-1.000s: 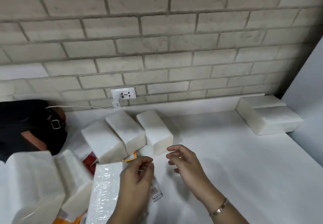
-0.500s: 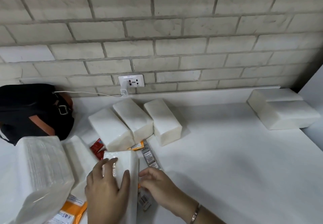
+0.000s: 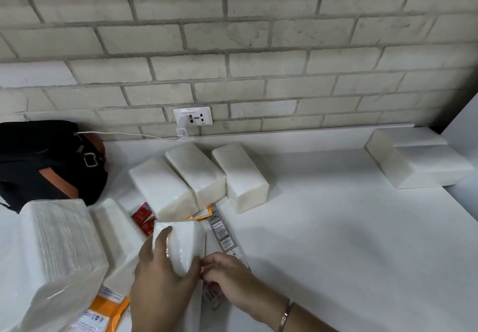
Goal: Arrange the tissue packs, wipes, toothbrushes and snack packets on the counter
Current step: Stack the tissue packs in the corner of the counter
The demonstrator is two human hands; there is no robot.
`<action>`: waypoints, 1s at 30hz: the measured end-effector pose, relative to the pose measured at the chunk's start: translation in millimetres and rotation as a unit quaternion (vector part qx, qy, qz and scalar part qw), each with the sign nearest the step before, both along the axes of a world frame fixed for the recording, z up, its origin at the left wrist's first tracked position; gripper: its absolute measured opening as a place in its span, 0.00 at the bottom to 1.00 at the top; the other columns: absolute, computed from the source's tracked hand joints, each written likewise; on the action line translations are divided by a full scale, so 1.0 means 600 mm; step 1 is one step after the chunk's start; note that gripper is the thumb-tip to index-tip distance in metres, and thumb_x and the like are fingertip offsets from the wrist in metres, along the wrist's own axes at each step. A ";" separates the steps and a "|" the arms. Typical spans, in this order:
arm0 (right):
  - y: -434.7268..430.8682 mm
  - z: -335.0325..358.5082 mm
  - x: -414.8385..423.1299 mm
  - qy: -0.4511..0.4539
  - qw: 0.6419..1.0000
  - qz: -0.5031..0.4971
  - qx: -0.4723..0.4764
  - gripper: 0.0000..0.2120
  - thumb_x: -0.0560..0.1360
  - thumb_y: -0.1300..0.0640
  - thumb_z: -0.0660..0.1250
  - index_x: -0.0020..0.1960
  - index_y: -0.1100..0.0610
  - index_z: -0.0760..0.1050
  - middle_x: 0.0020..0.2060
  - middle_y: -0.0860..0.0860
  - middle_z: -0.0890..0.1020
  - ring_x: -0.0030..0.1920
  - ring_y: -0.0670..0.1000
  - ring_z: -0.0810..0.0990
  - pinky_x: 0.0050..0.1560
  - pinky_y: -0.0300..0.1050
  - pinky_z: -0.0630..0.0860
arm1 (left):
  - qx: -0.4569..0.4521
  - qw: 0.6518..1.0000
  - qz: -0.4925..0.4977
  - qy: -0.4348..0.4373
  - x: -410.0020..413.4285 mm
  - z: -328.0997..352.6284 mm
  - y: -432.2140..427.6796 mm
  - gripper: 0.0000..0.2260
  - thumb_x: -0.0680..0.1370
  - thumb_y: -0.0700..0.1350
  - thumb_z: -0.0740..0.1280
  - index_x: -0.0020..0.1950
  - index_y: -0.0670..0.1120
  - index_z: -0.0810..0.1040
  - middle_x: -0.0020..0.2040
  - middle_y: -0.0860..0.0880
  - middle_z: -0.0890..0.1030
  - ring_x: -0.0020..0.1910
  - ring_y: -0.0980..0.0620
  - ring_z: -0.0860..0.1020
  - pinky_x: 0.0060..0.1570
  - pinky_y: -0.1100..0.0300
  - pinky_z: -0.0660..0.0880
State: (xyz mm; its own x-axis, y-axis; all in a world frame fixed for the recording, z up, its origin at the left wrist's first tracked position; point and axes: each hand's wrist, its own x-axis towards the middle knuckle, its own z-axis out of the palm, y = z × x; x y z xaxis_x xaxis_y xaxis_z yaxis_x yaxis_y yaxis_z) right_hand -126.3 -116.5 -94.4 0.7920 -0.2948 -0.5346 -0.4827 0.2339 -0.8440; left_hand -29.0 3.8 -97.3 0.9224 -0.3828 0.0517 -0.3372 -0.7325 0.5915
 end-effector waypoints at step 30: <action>-0.245 0.057 -0.221 -0.153 0.895 -0.412 0.071 0.17 0.77 0.52 0.74 0.63 0.52 0.76 0.50 0.52 0.88 0.50 0.56 0.88 0.55 0.58 0.83 | -0.263 0.761 -0.194 0.561 -0.156 0.082 -0.303 0.23 0.70 0.48 0.72 0.65 0.45 0.79 0.50 0.43 0.88 0.46 0.46 0.88 0.40 0.56 0.83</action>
State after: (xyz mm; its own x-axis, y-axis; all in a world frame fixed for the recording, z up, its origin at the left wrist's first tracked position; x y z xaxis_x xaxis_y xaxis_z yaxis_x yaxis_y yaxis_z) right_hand -258.8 -263.8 -60.1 0.4534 -0.7924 -0.4081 0.1525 0.5200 -0.8404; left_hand -122.6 -178.3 -48.2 0.3222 -0.8357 -0.4446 0.4660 -0.2688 0.8429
